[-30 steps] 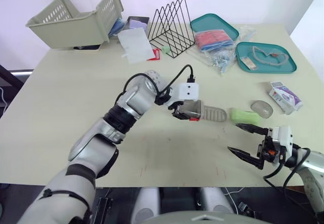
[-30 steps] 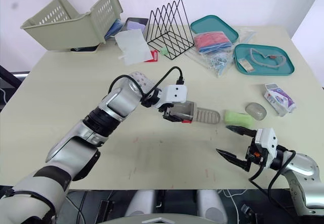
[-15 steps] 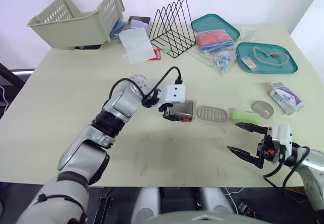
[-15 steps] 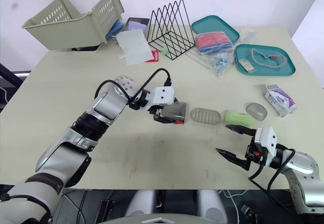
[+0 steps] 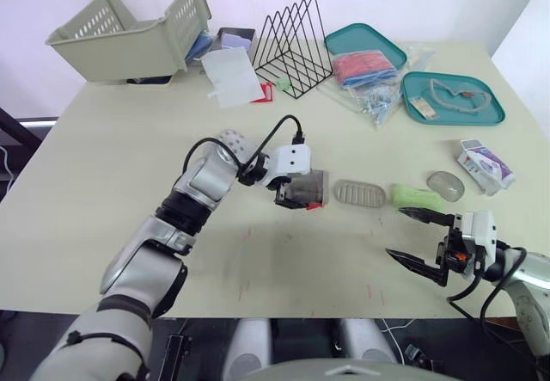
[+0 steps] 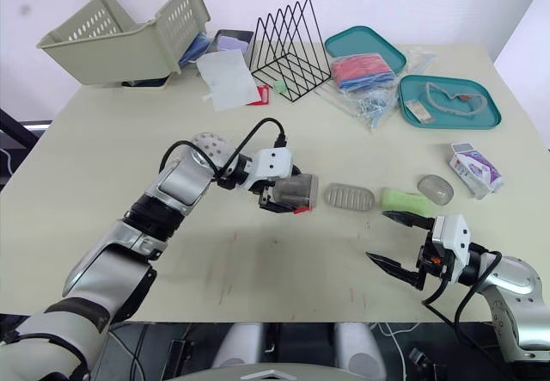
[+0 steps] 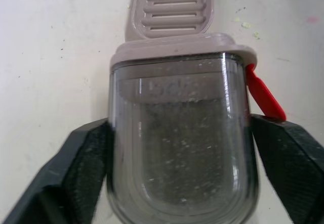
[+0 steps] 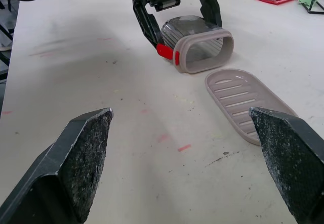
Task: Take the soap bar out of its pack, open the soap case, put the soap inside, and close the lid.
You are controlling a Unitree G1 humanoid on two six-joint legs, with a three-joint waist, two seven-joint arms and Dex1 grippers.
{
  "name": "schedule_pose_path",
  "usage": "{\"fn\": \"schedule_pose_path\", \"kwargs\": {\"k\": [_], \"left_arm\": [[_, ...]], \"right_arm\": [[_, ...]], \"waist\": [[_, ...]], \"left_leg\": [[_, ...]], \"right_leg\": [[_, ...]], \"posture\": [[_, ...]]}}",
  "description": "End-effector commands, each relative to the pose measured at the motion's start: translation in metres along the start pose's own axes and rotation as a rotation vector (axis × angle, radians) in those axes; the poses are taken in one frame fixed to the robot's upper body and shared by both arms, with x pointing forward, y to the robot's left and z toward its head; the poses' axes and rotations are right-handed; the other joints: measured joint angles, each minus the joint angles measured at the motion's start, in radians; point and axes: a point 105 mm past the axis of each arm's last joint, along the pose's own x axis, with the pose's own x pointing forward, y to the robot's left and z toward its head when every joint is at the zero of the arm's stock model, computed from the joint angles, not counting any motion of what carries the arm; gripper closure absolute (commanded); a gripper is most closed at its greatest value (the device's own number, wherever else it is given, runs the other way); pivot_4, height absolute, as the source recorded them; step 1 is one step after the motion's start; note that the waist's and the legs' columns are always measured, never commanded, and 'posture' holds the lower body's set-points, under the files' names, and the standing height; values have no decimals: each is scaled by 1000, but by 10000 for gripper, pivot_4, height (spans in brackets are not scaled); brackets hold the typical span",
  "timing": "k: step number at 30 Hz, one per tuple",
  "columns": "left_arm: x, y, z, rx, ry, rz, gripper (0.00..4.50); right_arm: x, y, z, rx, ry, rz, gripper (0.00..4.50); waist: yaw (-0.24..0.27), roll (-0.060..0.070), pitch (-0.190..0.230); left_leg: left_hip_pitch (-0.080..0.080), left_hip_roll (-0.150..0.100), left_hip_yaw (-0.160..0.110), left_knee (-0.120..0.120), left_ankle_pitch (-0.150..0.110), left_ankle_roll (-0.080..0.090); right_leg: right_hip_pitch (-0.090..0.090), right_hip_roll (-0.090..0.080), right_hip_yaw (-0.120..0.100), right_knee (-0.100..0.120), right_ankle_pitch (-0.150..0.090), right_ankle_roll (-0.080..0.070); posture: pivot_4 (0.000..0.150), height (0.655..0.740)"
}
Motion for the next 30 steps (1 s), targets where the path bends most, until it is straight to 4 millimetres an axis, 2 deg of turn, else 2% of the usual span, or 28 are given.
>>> {"fn": "schedule_pose_path", "kwargs": {"k": [1, 7, 11, 15, 20, 23, 27, 30], "left_arm": [[-14, 7, 19, 58, -73, 36, 66], [-30, 8, 31, 76, -139, 52, 66], [-52, -3, 56, 28, -342, 14, 66], [-65, -19, 56, -33, -455, 19, 66], [-72, -34, 34, -93, -531, 140, 66], [-73, -42, 8, -129, -519, 207, 66], [-73, -67, -18, -147, -498, 183, 66], [-74, -80, -23, -136, -514, 148, 66]], "right_arm": [[-2, -2, 6, -30, 1, 5, 0], [-2, -4, 7, -36, 1, 6, 0], [-2, -10, 13, -44, 9, 10, 0], [-3, -19, 21, -73, 34, 5, 0], [-14, -32, 25, -109, 113, -39, 0], [-24, -41, 23, -126, 185, -76, 0], [-33, -62, 30, -156, 302, -115, 0], [-34, -72, 37, -199, 404, -98, 0]], "waist": [[0, 0, 0], [-1, 0, 0], [-2, 0, 0], [-7, 1, 0], [-3, 1, 0], [1, 1, 0], [-2, 1, 0], [-4, 1, 0]], "left_leg": [[0, 0, 0, 0, 0, 0], [0, 0, 0, 0, 0, 0], [0, 0, 0, 0, 0, 0], [1, 0, 0, 0, 0, 0], [1, 0, 0, 0, 0, 0], [1, 0, 0, 1, 0, 0], [1, 0, 2, 1, 0, 0], [2, 1, 3, 1, 0, 0]], "right_leg": [[0, 0, 0, 0, 0, 0], [0, 0, 0, 0, 0, 0], [0, 0, 0, 0, 0, 0], [0, 0, 0, 0, 0, 0], [0, -1, 0, 1, 0, 0], [0, -1, 0, 1, 0, 0], [0, -2, 1, 0, 0, 0], [0, -2, 1, 1, 0, 0]], "posture": [[1500, 7400], [1500, 7400], [1500, 7400], [1500, 7400], [1500, 7400], [1500, 7400], [1500, 7400], [1500, 7400]]}}
